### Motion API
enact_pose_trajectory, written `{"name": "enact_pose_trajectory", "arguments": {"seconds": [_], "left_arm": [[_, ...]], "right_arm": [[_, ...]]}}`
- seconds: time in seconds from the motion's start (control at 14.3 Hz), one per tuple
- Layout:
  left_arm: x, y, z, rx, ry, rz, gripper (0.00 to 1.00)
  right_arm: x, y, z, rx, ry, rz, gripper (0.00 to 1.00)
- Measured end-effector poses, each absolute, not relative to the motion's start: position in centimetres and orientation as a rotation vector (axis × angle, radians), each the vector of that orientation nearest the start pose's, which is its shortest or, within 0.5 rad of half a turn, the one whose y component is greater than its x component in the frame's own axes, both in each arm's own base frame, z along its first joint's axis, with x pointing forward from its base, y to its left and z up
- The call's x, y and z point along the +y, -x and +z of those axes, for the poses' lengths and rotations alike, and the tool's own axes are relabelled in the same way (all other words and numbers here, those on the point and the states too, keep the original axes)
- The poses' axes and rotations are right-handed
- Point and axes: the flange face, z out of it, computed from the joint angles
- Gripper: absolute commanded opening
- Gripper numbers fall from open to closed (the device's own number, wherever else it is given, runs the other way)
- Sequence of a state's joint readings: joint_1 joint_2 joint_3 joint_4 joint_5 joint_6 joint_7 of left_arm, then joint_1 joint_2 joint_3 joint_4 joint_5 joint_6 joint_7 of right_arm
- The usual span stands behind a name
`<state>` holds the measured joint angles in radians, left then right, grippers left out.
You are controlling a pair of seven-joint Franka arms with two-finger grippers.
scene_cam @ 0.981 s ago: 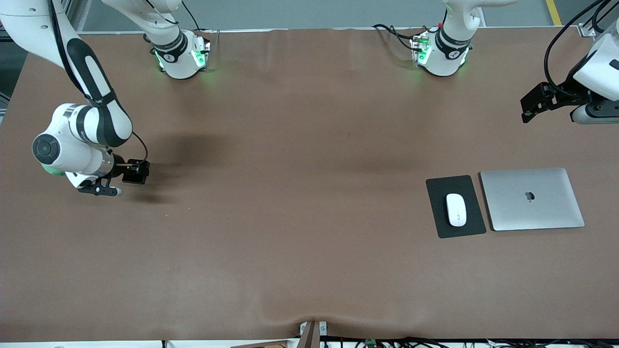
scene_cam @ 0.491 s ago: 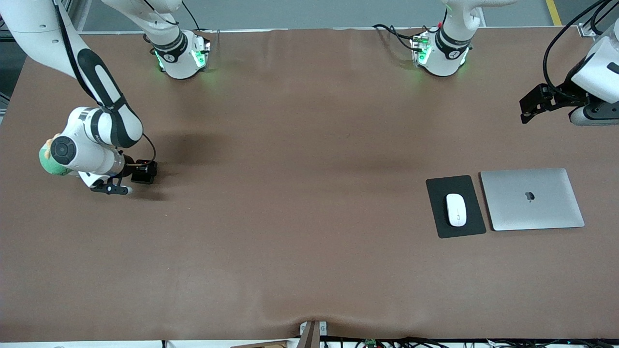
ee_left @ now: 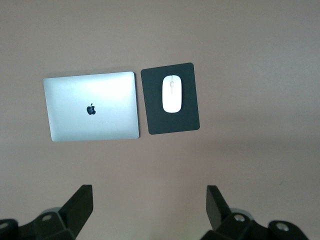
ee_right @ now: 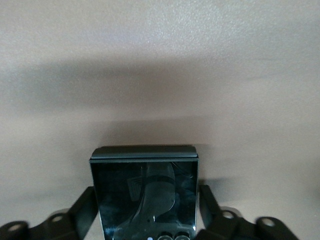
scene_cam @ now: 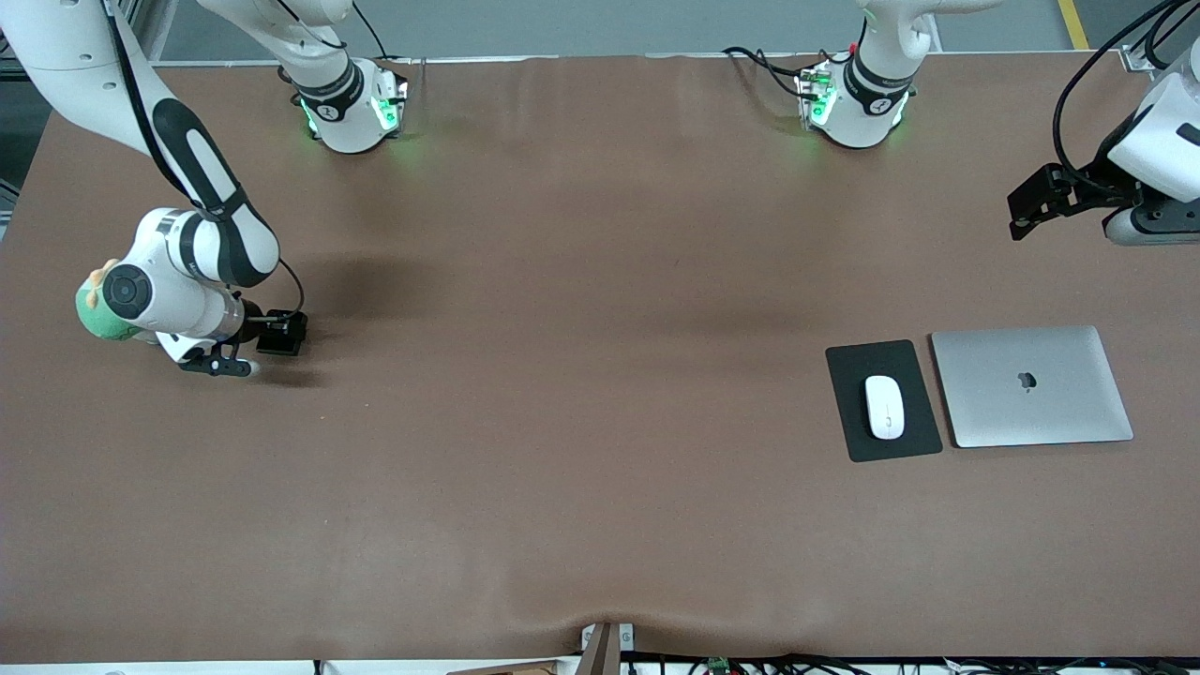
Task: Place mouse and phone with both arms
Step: 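Lower the black phone beside the plush toy with the right gripper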
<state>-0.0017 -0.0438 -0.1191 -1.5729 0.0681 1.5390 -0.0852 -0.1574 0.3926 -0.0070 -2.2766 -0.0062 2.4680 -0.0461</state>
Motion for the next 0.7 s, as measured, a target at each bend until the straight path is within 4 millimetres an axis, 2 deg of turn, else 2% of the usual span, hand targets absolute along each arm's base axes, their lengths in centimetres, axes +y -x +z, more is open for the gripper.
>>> {"name": "enact_pose_trajectory", "arguments": {"seconds": [0.14,0.21,0.42,0.7], "left_arm": [[-5.8,-53.5,64.5,0.049,3.069,-0.026,1.0],[-5.8,-53.5,64.5,0.048,3.069,-0.027,1.0],[-5.6,-53.6,64.4,0.043,3.07,-0.031,1.0],[-5.4,-53.6,64.5,0.038,3.07,-0.036,1.0]], "right_arm": [[-8.2,-51.5,17.7,0.164,3.101,0.337,1.0],[-7.9,-52.6,18.8,0.153,3.096,0.364,1.0],[-6.5,-56.7,23.7,0.098,3.093,0.402,1.0],[-4.8,-60.9,29.3,0.046,3.119,0.262,1.0]]}}
